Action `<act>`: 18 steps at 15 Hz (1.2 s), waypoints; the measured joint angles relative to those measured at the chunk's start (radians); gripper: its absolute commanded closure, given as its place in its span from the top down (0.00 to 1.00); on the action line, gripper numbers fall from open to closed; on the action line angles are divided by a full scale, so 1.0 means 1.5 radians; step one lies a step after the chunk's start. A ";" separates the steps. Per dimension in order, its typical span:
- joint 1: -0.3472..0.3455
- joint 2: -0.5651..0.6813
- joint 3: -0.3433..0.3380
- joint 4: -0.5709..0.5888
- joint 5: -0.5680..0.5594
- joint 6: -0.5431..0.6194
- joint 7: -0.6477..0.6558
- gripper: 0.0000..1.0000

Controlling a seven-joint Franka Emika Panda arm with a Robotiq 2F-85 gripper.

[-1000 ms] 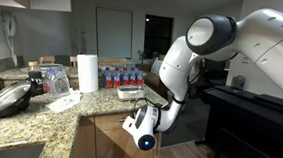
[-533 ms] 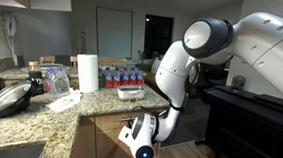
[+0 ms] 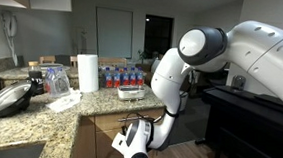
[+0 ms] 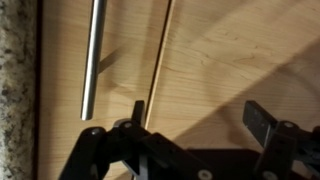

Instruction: Open the drawer

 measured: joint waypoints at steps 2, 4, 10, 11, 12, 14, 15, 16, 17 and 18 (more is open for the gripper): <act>0.000 -0.004 0.008 0.000 0.000 -0.003 0.006 1.00; 0.001 -0.012 0.013 -0.003 -0.001 -0.013 0.023 1.00; 0.002 -0.057 0.015 -0.040 0.001 -0.072 0.075 1.00; 0.002 -0.066 0.014 -0.049 0.002 -0.080 0.080 1.00; 0.001 -0.073 0.013 -0.056 0.004 -0.084 0.086 1.00; -0.001 -0.087 0.009 -0.066 0.007 -0.085 0.096 1.00; -0.002 -0.093 0.006 -0.069 0.008 -0.085 0.100 1.00; -0.003 -0.098 0.002 -0.071 0.009 -0.085 0.102 1.00; -0.004 -0.103 -0.002 -0.072 0.009 -0.085 0.103 1.00; -0.006 -0.107 -0.005 -0.073 0.009 -0.085 0.103 1.00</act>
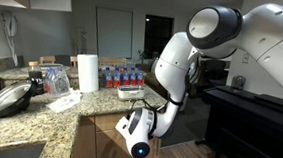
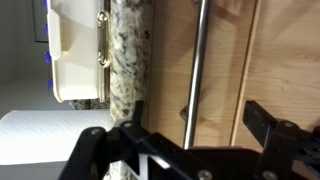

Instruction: Open the drawer

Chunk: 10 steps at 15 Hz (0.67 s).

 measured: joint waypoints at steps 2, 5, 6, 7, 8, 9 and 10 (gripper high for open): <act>-0.007 -0.006 -0.006 0.000 0.005 0.008 0.000 1.00; -0.018 -0.007 -0.019 0.002 0.009 0.038 0.000 1.00; -0.022 -0.006 -0.023 0.002 0.011 0.050 0.000 1.00; -0.024 -0.004 -0.029 0.005 0.015 0.063 0.000 1.00; -0.027 -0.001 -0.034 0.009 0.020 0.075 -0.002 1.00; -0.029 0.003 -0.038 0.013 0.022 0.086 -0.002 1.00; -0.031 0.007 -0.042 0.015 0.022 0.093 -0.002 1.00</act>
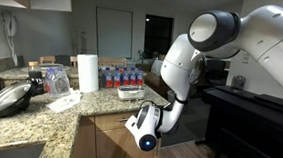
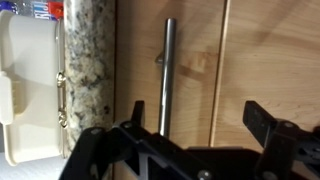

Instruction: Open the drawer

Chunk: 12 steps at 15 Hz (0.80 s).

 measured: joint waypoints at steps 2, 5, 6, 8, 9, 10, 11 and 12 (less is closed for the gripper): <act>-0.001 0.010 -0.005 0.009 0.000 0.008 0.000 1.00; 0.002 0.027 -0.004 0.030 0.000 0.017 0.000 1.00; 0.003 0.030 -0.004 0.036 0.000 0.018 0.000 1.00; 0.005 0.038 -0.003 0.050 0.000 0.020 -0.001 1.00; 0.006 0.042 -0.002 0.058 0.000 0.020 -0.001 0.98; 0.007 0.046 -0.002 0.065 0.000 0.020 -0.001 0.74; 0.008 0.050 -0.002 0.072 0.000 0.020 -0.001 0.73; 0.009 0.053 -0.002 0.078 0.000 0.021 -0.002 0.69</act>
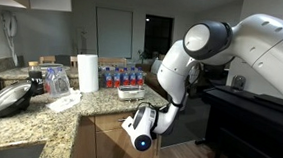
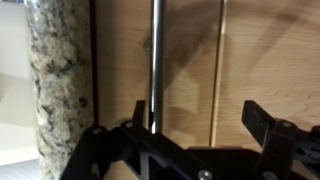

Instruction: Open the drawer

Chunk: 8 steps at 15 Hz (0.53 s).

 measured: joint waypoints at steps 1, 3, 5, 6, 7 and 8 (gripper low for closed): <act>0.000 0.002 0.000 0.005 0.000 0.000 -0.001 0.63; 0.000 0.004 0.000 0.011 0.000 0.000 -0.002 0.49; 0.000 0.004 0.000 0.016 0.000 0.000 -0.002 0.37; 0.000 0.004 0.000 0.018 0.000 0.000 -0.002 0.31; 0.000 0.002 0.000 0.018 0.000 0.000 -0.002 0.24; 0.000 0.000 0.000 0.018 0.000 0.000 -0.002 0.19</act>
